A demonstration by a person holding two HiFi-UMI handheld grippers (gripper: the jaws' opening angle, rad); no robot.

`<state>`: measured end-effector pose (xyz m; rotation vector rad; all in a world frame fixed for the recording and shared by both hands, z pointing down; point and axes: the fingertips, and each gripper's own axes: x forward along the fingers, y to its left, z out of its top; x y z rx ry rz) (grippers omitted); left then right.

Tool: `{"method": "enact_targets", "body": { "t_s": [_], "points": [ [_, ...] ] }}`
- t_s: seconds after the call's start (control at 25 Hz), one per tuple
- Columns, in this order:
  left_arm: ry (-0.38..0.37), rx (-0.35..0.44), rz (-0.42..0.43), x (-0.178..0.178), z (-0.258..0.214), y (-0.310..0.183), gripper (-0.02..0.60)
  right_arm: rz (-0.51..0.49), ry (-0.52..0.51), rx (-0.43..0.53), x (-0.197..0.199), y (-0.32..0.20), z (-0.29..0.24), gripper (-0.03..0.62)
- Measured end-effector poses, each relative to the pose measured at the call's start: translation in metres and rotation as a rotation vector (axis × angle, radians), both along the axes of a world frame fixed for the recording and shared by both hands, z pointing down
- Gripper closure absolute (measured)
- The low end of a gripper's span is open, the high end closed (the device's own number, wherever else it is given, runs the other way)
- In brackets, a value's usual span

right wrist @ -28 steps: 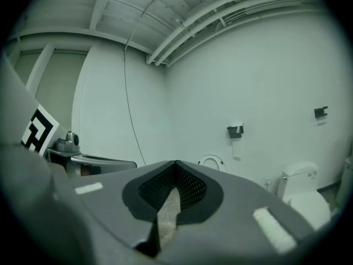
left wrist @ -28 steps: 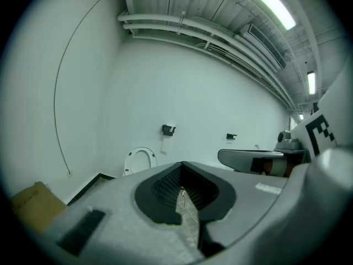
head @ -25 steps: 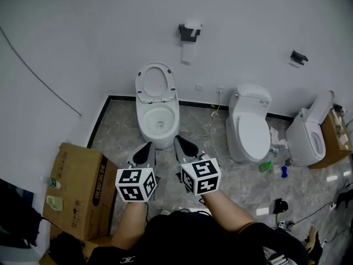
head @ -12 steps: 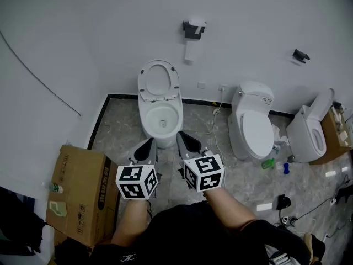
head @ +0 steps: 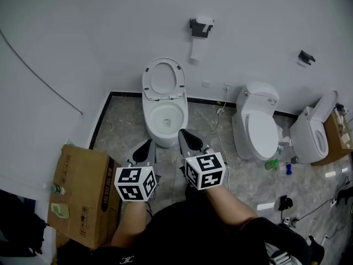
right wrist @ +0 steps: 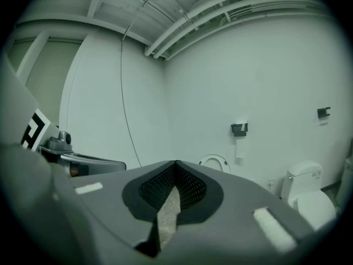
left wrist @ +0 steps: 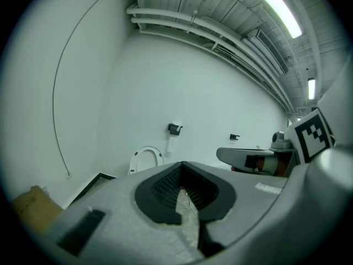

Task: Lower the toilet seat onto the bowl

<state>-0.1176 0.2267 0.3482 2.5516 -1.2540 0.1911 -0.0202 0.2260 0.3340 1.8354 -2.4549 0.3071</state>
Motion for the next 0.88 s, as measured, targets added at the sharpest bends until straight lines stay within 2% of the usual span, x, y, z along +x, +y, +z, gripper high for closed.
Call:
{"method": "enact_targets", "body": {
  "t_s": [0.24, 0.44, 0.88],
  "points": [
    [-0.018, -0.016, -0.017, -0.008, 0.013, -0.032, 0.573, -0.001, -0.004, -0.001, 0.002, -0.039, 0.007, 0.586],
    [-0.034, -0.016, -0.034, -0.003, 0.019, -0.077, 0.573, -0.011, -0.011, -0.002, 0.013, -0.088, 0.015, 0.586],
    [-0.067, -0.025, -0.056, 0.044, 0.017, -0.22, 0.572, -0.034, -0.016, -0.014, 0.063, -0.242, 0.019, 0.586]
  ]
}}
